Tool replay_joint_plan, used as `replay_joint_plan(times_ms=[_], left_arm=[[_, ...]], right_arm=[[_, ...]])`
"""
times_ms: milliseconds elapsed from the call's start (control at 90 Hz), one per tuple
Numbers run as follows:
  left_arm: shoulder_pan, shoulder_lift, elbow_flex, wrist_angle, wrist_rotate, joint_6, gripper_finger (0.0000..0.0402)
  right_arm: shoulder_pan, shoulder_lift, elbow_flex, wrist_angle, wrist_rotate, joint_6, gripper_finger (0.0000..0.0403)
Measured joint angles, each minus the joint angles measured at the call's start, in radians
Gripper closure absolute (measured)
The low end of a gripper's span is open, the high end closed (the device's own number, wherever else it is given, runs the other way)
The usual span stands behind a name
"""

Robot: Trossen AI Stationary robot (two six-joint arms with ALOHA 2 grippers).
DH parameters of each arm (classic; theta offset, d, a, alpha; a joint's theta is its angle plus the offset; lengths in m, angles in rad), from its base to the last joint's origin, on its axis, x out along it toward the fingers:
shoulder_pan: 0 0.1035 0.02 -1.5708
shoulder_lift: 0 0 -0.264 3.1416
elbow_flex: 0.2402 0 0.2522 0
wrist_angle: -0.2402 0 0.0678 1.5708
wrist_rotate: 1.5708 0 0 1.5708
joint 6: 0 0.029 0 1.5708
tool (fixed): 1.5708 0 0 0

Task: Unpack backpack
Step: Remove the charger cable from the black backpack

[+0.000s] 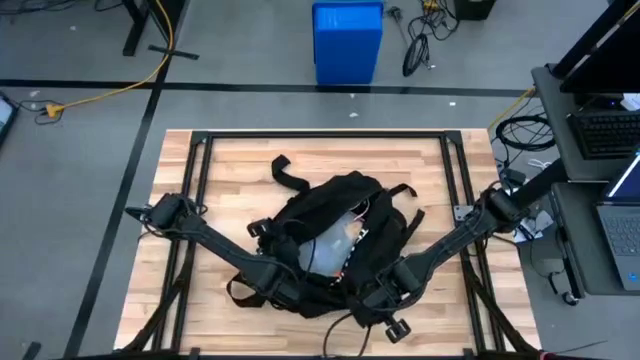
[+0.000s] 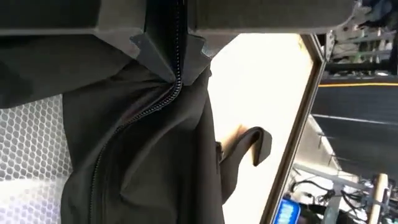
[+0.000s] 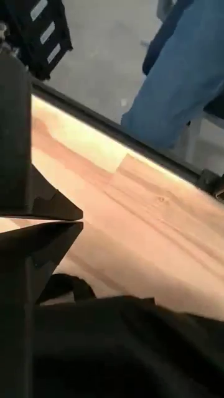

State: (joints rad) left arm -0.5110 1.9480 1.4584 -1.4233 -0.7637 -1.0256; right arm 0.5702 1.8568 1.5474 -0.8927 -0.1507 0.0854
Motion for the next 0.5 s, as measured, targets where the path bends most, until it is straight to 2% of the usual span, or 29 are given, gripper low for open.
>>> replay_joint_plan(times_ms=[222,333,500], left_arm=[[-0.014,0.0,0.023,0.0,-0.023,0.01,0.0394],[-0.013,0.0,0.023,0.0,-0.031,0.011,0.0394],[-0.013,0.0,0.023,0.0,-0.034,0.01,0.0394]], right_arm=[[-0.056,0.0,0.071,-0.012,0.255,0.007,0.0403],[-0.086,0.0,0.086,-0.01,0.447,0.067,0.0402],[-0.128,0.0,0.071,-0.069,0.666,0.051,0.0374]])
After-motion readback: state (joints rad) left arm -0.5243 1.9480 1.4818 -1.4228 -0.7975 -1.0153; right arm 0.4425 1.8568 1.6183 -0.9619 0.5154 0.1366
